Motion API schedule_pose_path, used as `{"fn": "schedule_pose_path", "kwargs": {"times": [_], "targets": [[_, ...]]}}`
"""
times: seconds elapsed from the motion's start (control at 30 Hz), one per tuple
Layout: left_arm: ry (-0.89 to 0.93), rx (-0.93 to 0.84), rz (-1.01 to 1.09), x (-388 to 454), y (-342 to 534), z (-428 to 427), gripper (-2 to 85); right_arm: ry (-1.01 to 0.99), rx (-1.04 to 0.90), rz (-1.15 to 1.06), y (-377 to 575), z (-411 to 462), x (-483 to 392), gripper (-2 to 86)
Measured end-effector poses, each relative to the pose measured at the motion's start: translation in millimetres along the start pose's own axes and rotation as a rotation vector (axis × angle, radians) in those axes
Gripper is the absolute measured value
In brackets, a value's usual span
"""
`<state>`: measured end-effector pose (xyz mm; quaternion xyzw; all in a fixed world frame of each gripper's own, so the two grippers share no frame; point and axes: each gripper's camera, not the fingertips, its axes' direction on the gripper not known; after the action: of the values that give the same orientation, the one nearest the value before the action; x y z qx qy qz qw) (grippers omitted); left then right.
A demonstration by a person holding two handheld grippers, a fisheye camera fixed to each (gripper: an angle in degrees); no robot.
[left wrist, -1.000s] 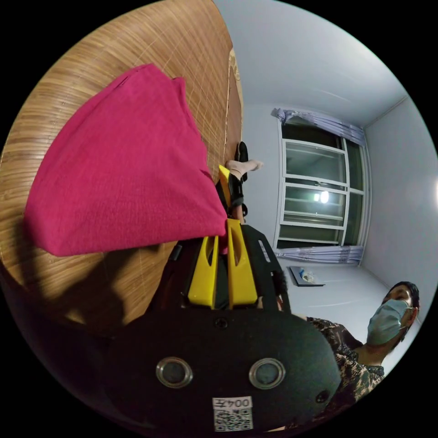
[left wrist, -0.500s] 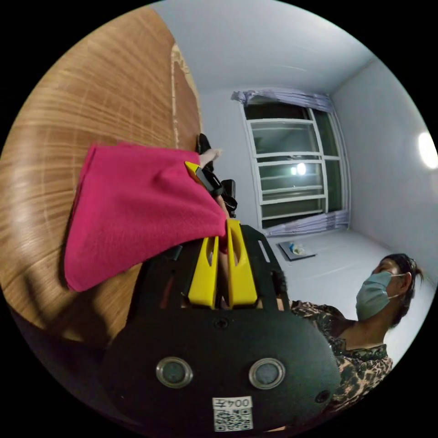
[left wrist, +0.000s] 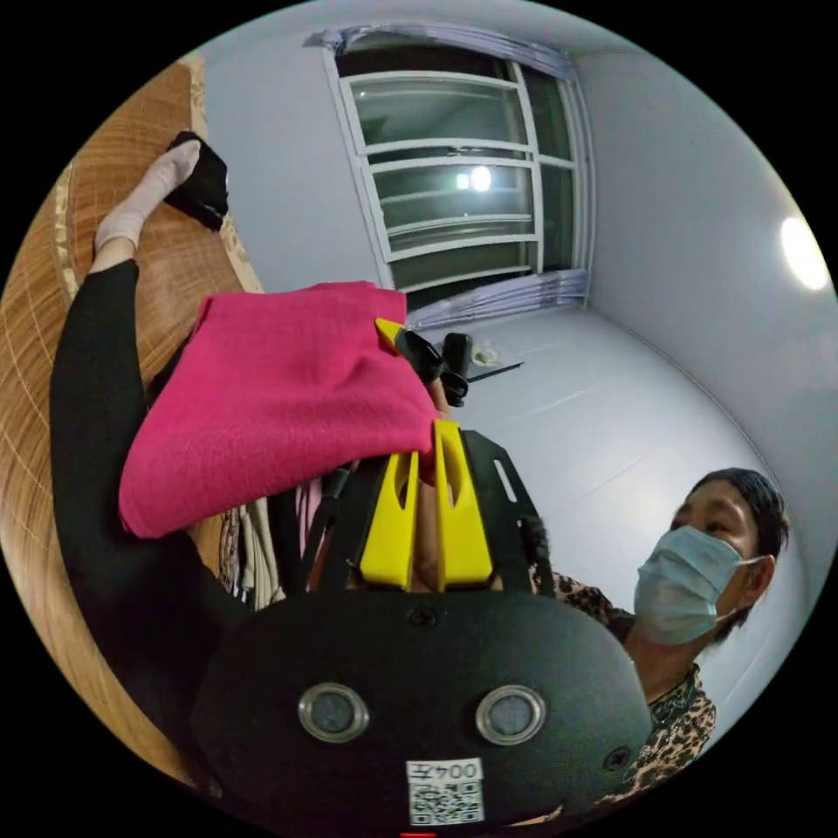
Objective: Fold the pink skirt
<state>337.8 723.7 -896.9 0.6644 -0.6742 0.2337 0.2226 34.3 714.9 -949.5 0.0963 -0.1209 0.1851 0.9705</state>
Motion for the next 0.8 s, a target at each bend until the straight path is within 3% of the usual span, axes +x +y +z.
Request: {"fn": "schedule_pose_path", "kwargs": {"times": [0.23, 0.37, 0.5, 0.67, 0.8], "targets": [[-0.083, -0.06, -0.133, -104, -90, 75, 5.6, 0.063, -0.069, 0.217, -21, -39, 102, 4.2], [-0.138, -0.085, 0.068, -93, -146, 105, 5.7, 0.105, 0.028, 0.105, -49, -95, 92, 4.2], [-0.214, -0.12, 0.135, -119, -171, 141, 5.7, 0.201, 0.037, 0.099, -49, -126, 101, 4.2], [-0.293, -0.257, -0.075, -257, -175, 217, 5.7, 0.476, -0.153, 0.357, -10, -94, 190, 4.2], [-0.3, -0.33, -0.272, -342, -163, 244, 5.6, 0.574, -0.316, 0.47, 21, -61, 237, 4.3]]}}
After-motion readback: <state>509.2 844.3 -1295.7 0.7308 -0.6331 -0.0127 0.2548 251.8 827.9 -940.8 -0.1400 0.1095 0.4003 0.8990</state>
